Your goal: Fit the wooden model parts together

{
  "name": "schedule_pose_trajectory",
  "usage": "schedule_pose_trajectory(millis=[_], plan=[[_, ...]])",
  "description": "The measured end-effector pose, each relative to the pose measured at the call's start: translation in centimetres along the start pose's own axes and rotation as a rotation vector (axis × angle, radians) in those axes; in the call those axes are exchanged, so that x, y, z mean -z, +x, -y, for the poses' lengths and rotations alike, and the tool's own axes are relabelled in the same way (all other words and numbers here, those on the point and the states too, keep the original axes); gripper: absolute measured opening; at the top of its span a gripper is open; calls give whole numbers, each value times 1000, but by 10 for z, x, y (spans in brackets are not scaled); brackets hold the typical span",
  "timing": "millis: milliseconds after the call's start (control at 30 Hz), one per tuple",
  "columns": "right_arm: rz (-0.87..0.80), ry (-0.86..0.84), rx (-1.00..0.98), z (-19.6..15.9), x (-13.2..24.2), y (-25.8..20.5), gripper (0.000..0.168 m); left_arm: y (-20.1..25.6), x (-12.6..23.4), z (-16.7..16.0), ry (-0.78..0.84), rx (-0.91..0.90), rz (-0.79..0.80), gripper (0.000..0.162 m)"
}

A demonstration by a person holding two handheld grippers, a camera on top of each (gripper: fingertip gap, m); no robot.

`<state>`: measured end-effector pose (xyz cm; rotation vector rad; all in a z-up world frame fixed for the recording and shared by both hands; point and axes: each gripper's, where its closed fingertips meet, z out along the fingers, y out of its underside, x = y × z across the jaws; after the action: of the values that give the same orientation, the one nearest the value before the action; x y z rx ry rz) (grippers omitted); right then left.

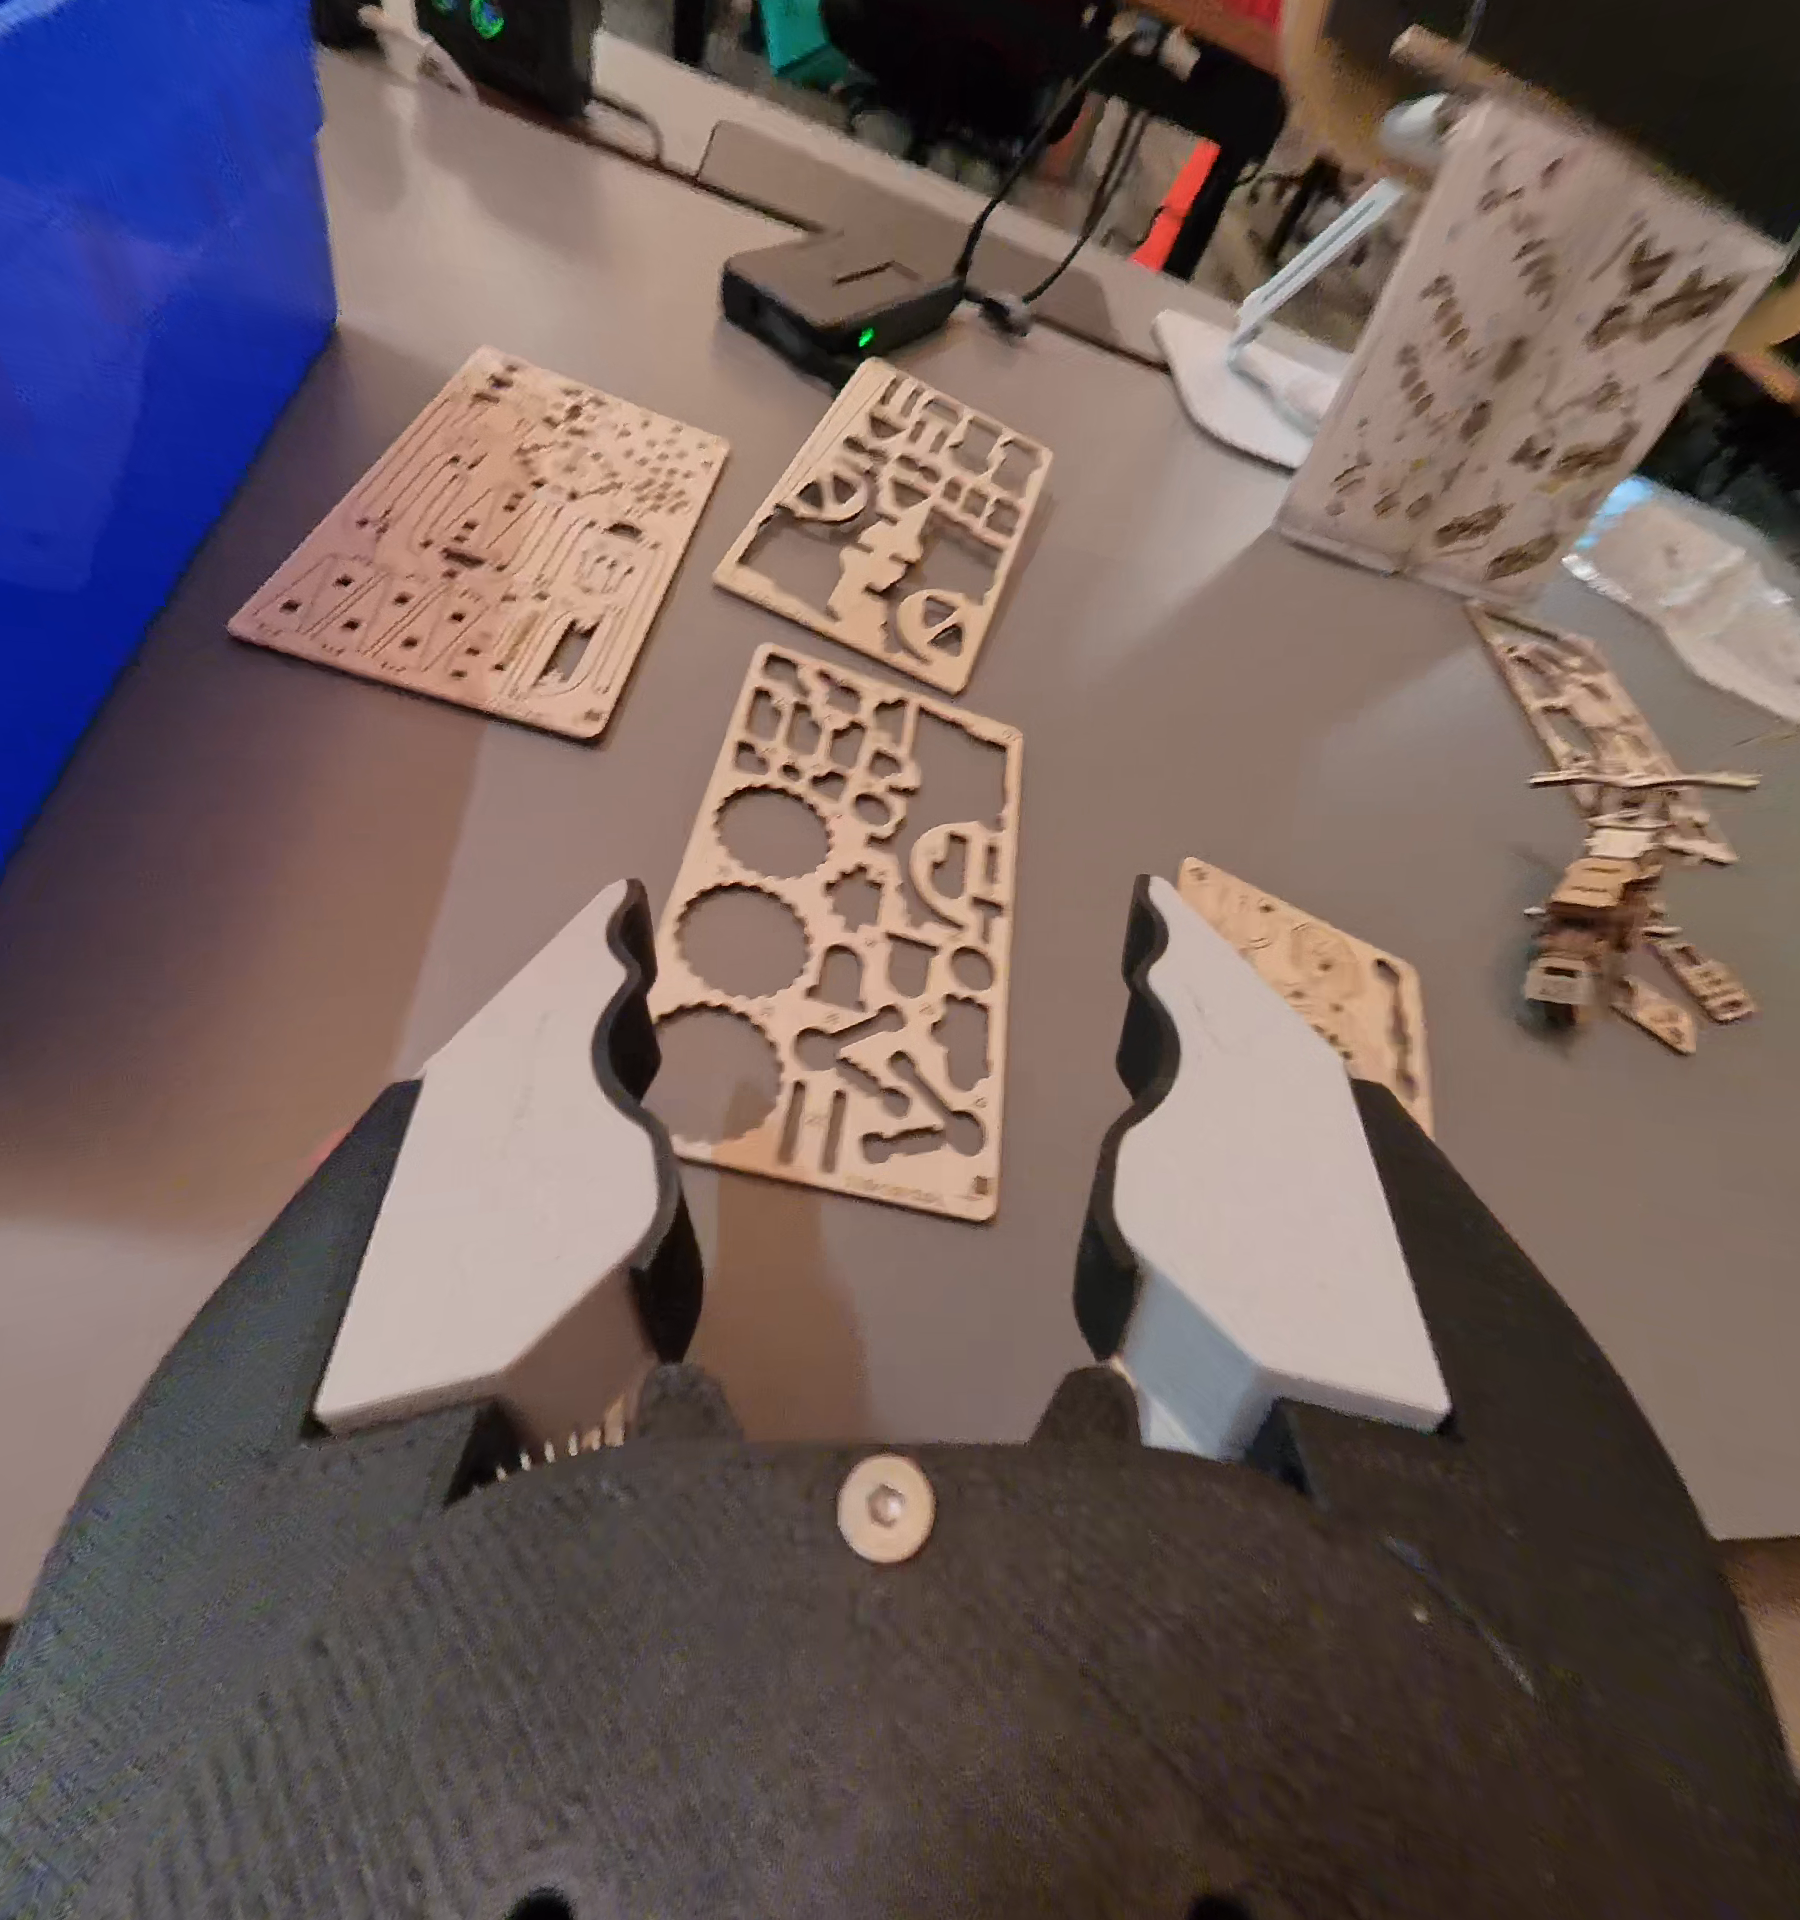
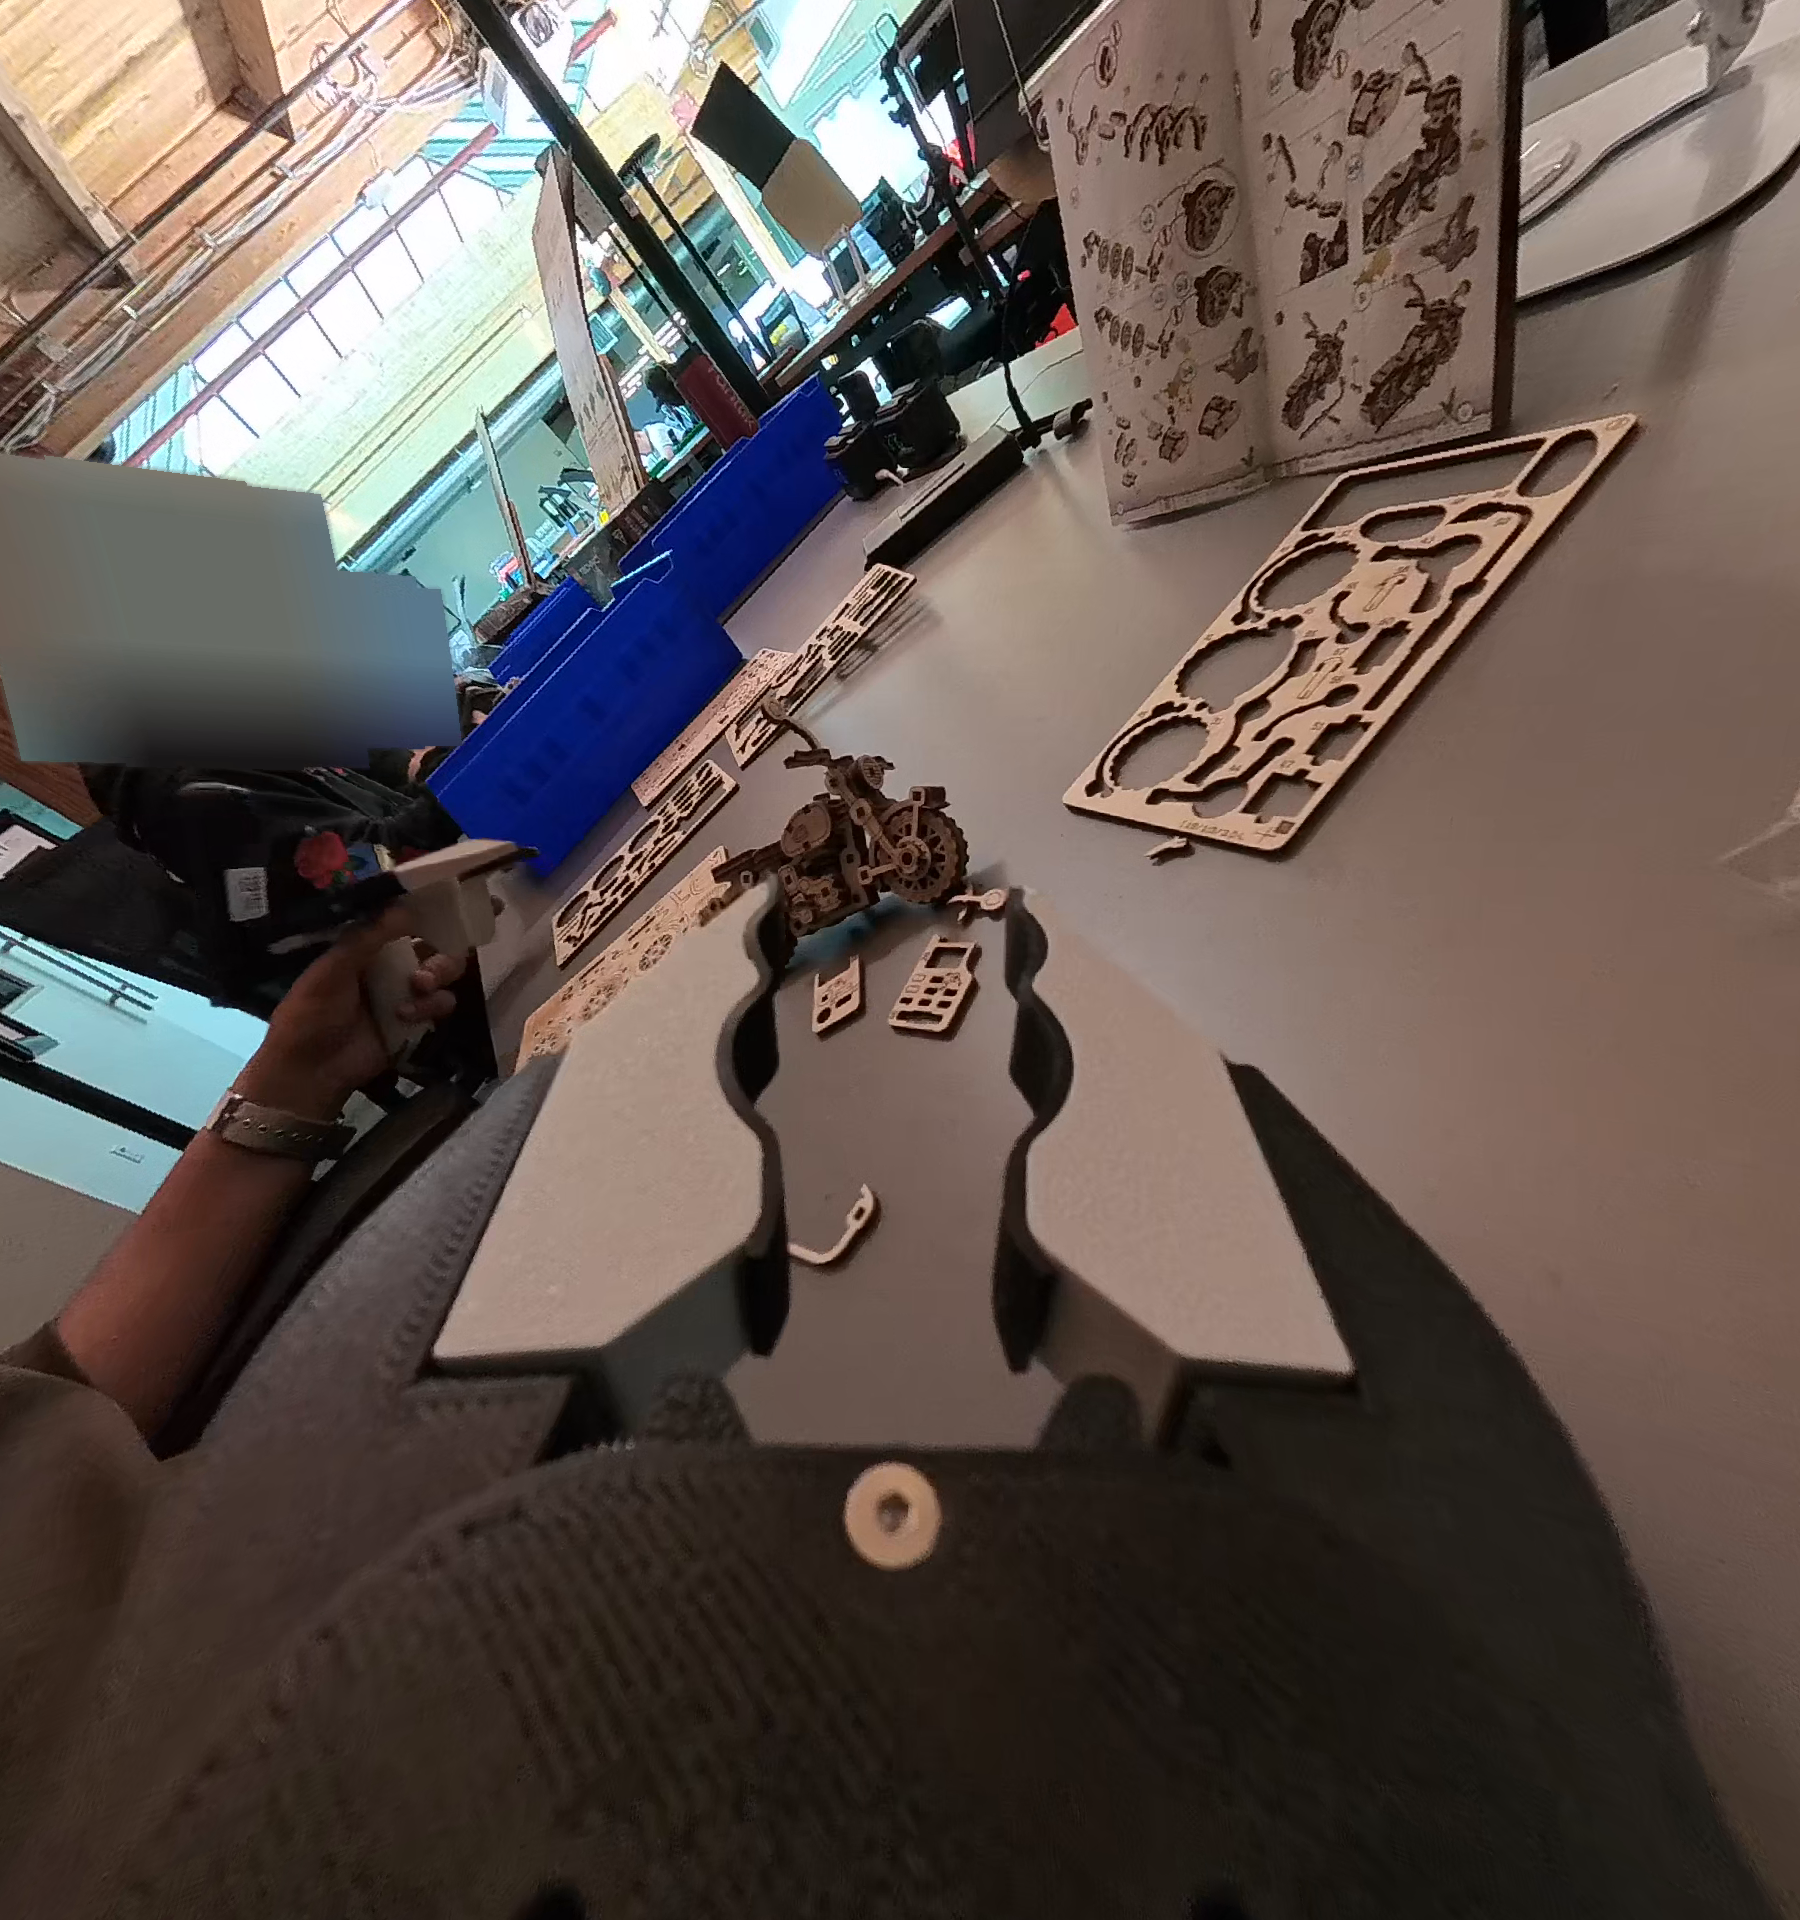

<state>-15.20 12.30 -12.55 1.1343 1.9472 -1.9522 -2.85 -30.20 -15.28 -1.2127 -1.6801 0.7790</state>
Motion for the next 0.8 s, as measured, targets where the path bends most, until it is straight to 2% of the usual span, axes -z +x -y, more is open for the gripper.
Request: schedule_pose_trajectory(millis=[133,200,300,467,600,667,800], plan=[[-39,-21,35,-3,-1,6,40,53,-2,5,29,-118,-118,75],[-71,-39,70,-4,-3,11,40,90,-9,-1,20,-182,-195,76],[-126,-53,119,-3,-10,20,41,150,-20,-8,13,-190,-351,69],[-183,70,136,40,-39,23,61,229,-42,-5,9,-234,-517,59],[-352,23,267,72,-69,56,62,262,-64,13,16,-334,-533,52],[-411,8,281,81,-79,76,61,268,-74,16,38,-327,-524,51],[-485,-82,320,69,-87,104,58,258,-90,29,138,-216,-510,50]])
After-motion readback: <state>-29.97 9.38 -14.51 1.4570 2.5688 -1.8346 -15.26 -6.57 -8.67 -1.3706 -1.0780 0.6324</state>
